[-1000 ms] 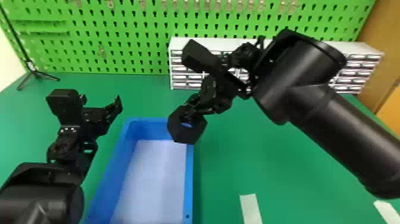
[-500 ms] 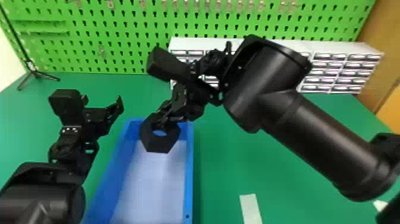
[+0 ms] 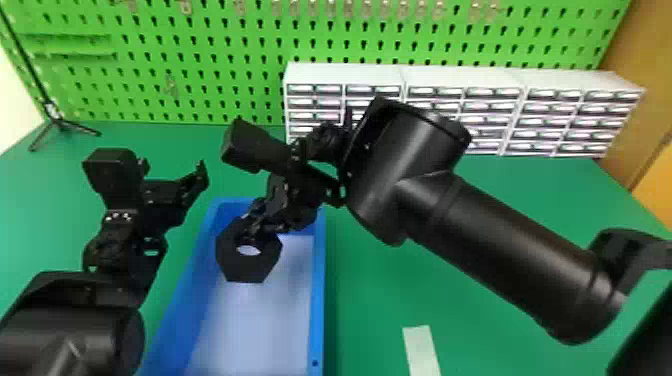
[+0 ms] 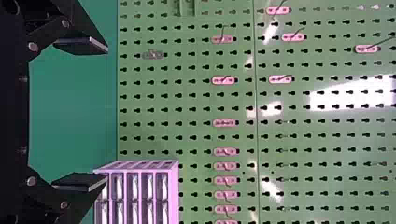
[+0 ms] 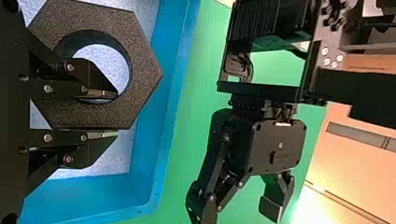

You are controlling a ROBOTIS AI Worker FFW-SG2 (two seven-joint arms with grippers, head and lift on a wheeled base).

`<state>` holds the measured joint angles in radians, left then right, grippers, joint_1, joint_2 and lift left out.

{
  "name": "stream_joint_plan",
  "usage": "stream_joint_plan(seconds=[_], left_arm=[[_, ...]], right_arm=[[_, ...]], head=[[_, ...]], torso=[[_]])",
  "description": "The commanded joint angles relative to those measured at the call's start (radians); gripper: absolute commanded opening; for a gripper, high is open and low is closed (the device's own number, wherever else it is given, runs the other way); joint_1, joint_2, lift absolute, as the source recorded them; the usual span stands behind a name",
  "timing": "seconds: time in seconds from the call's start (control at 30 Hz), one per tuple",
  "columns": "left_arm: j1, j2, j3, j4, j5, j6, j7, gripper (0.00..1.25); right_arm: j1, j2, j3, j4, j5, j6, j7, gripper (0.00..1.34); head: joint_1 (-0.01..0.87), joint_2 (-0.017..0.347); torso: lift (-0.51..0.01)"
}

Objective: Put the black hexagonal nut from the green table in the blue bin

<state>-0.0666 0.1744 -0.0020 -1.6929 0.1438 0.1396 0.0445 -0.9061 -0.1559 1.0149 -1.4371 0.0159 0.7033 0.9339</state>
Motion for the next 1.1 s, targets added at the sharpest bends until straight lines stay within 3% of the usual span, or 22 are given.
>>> stream_joint_plan(seconds=[0.0,0.83,0.93,1.07], left_arm=[[-0.001,0.000,-0.001,0.001,0.000,0.000,0.002,0.95],[-0.004,0.000,-0.004,0.001,0.000,0.000,0.003,0.95],[-0.004,0.000,-0.003,0.001,0.002,0.000,0.003,0.95],[-0.004,0.000,-0.003,0.001,0.002,0.000,0.003,0.95]], right_arm=[[0.001,0.006,0.031,0.043,-0.024,-0.016,-0.021,0.33],[-0.007,0.001,0.086,0.066,-0.062,-0.036,-0.069,0.35],[-0.007,-0.001,0.090,0.066,-0.065,-0.036,-0.073,0.61],[-0.011,-0.001,0.094,0.064,-0.063,-0.036,-0.075,0.84]], head=[[0.683,0.028],[0.683,0.028],[0.683,0.028],[0.683,0.028]], torso=[[-0.096],[-0.096],[-0.096],[-0.096]])
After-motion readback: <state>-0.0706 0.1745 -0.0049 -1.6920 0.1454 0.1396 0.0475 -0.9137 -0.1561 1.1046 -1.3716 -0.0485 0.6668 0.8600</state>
